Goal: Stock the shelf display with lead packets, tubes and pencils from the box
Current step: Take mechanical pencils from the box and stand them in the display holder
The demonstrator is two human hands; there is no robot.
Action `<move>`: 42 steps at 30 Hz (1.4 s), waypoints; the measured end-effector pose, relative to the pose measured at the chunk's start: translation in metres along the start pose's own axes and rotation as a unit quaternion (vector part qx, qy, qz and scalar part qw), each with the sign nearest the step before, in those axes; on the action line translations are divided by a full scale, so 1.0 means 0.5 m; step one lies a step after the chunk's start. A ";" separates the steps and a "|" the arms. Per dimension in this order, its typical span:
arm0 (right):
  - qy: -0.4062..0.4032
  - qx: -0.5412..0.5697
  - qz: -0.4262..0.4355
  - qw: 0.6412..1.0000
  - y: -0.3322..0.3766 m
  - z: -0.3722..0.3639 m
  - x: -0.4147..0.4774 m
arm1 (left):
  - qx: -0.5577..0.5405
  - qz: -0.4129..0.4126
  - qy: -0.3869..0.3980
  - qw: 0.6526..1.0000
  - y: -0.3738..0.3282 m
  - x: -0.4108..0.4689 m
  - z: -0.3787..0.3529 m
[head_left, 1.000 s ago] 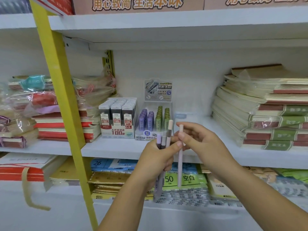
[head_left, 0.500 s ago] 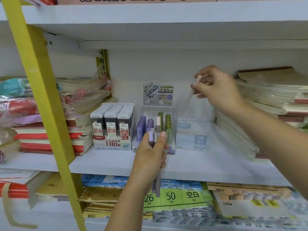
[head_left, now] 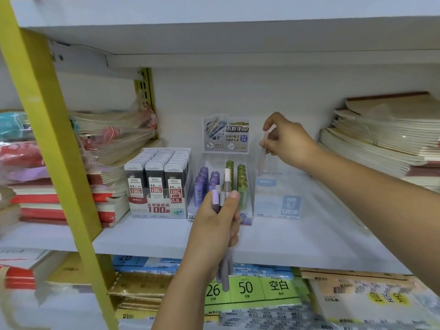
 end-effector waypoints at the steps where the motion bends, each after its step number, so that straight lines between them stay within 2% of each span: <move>1: -0.003 -0.002 -0.005 1.000 -0.001 0.001 0.003 | 0.001 -0.001 0.001 1.000 0.000 -0.001 0.000; 6: -0.005 -0.017 -0.032 0.999 -0.007 -0.009 0.020 | 0.000 -0.003 0.010 1.000 -0.002 -0.005 -0.001; 10: 0.053 -0.092 -0.054 0.993 -0.011 -0.026 0.020 | -0.004 -0.003 0.024 1.000 -0.002 -0.007 -0.003; 12: 0.057 -0.115 -0.051 0.990 -0.003 -0.019 0.015 | -0.005 -0.002 0.031 1.000 -0.001 -0.009 -0.002; 17: -0.093 -0.133 0.025 0.986 0.048 0.050 -0.076 | 0.000 -0.003 0.034 0.999 -0.005 -0.017 0.004; 18: -0.088 -0.153 0.019 0.984 0.045 0.051 -0.108 | -0.001 -0.004 0.033 0.999 -0.007 -0.020 0.005; 20: 0.001 -0.194 -0.046 0.980 0.023 0.035 -0.175 | -0.001 -0.004 0.031 0.999 -0.012 -0.026 0.007; 22: 0.096 -0.192 -0.106 0.971 -0.007 0.012 -0.228 | 0.003 -0.001 0.030 1.000 -0.017 -0.033 0.008; 23: 0.108 -0.176 -0.111 0.972 -0.012 0.008 -0.246 | 0.005 0.001 0.028 1.000 -0.021 -0.037 0.008; 28: 0.037 -0.122 -0.055 0.990 0.006 0.036 -0.282 | 0.012 -0.009 0.059 0.998 -0.047 -0.061 -0.006; 35: 0.040 -0.161 -0.041 0.985 0.035 0.056 -0.313 | 0.054 -0.041 0.115 0.991 -0.099 -0.068 -0.032; 37: -0.036 -0.128 0.008 0.991 0.072 0.075 -0.317 | 0.054 -0.057 0.126 0.989 -0.110 -0.064 -0.036; 39: -0.078 -0.006 0.043 0.996 0.116 0.086 -0.324 | 0.053 -0.067 0.133 0.987 -0.113 -0.060 -0.038; 42: 0.036 0.219 -0.015 0.975 0.153 0.051 -0.316 | 0.054 -0.081 0.143 0.985 -0.109 -0.053 -0.042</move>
Point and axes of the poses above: each hand's wrist, its own x-axis towards the middle knuckle, its own z-axis out of the back of the hand, y = z × x, the point moved 6 cm from there along x, towards the middle knuckle, and after that the axes turned 5 degrees about -z, right-handed, at the moved point
